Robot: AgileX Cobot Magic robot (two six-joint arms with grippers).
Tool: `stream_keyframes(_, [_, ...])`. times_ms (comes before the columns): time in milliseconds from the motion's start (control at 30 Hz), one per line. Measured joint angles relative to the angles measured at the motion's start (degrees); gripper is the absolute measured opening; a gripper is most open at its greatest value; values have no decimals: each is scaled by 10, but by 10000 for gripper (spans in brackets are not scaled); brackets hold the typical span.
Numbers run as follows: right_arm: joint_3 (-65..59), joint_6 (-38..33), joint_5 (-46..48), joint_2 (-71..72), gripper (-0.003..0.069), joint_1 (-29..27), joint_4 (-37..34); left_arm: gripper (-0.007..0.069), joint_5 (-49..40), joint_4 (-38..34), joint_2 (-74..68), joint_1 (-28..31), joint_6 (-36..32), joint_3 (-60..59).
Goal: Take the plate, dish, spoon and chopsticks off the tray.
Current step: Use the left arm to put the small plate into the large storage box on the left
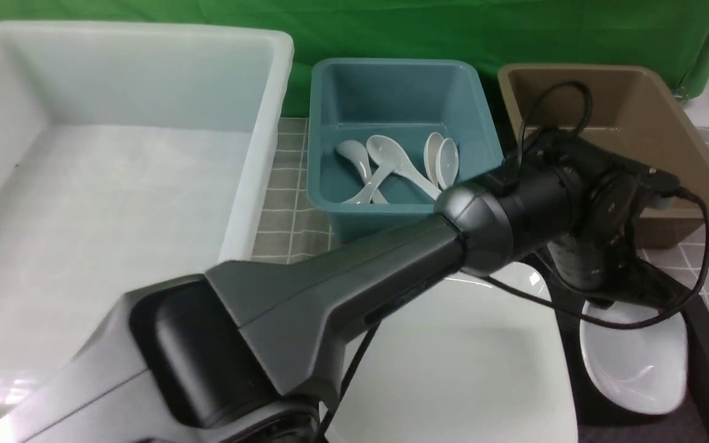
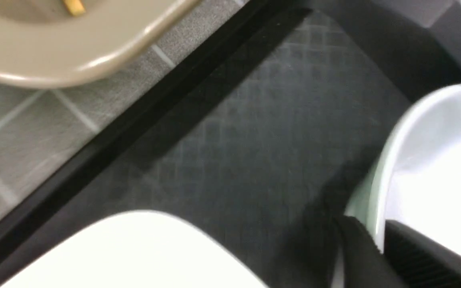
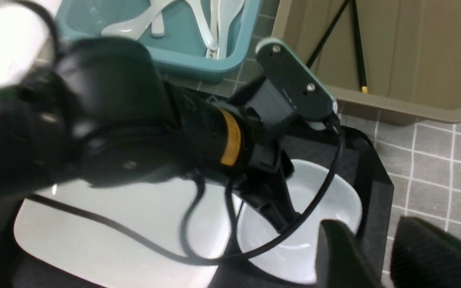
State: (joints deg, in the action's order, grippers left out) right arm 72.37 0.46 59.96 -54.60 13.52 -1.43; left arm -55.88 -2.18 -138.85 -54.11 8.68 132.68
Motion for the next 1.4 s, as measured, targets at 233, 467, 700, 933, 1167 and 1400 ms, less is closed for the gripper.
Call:
stream_keyframes(233, [25, 0, -14, 22, 237, 0, -7, 37, -83, -4, 100, 35, -38, 0])
stream_keyframes(467, [38, -9, -72, 31, 232, 0, -90, 36, -136, -47, 242, 159, -72, -19])
stream_keyframes(700, [38, -50, -86, 8, 232, 0, -143, 36, -137, -83, 385, 348, -115, -195])
stream_keyframes(933, [38, -72, -86, -16, 234, 0, -145, 36, -21, -169, 510, 544, -251, -453])
stream_keyframes(1167, [37, -76, -86, -25, 234, 0, -145, 36, 40, -269, 512, 646, -403, -656])
stream_keyframes(1400, [37, -76, -86, -25, 235, 0, -145, 36, 70, -261, 449, 649, -461, -717])
